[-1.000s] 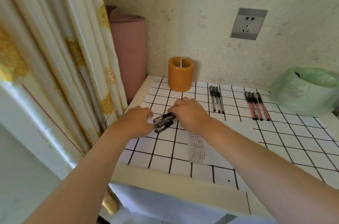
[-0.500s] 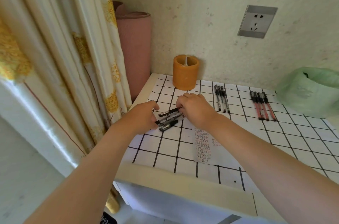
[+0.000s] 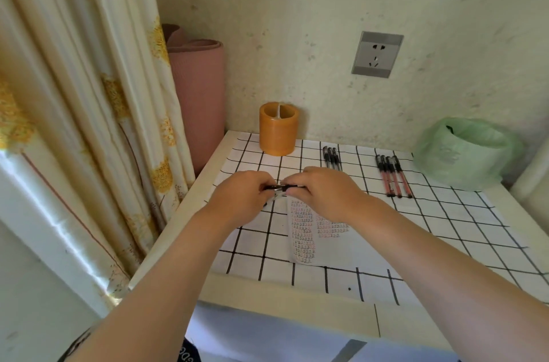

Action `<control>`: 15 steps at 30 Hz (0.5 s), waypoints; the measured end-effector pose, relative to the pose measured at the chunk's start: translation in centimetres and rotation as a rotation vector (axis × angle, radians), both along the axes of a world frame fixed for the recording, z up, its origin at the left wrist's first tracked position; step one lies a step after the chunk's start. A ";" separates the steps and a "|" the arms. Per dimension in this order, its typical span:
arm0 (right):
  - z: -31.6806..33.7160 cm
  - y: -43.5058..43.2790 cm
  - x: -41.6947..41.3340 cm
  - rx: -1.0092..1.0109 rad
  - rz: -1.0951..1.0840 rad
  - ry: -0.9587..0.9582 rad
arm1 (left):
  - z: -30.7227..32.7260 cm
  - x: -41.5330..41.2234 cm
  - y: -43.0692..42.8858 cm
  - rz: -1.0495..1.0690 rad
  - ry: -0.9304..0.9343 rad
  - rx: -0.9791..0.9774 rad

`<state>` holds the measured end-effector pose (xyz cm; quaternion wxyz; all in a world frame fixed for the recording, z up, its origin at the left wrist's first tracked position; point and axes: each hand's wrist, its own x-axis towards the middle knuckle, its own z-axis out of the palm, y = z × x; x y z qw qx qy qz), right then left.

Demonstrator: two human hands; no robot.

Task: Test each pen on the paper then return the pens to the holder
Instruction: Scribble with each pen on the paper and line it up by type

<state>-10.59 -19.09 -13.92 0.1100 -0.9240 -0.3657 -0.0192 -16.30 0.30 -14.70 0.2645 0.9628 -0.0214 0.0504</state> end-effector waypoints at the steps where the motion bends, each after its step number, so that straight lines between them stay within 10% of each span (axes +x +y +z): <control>1: 0.1 -0.5 -0.3 -0.002 0.000 0.008 | 0.1 0.0 -0.6 -0.005 0.007 -0.002; 15: -0.1 -5.6 -2.4 0.086 -0.032 0.089 | 0.4 0.6 -5.9 -0.183 0.017 -0.205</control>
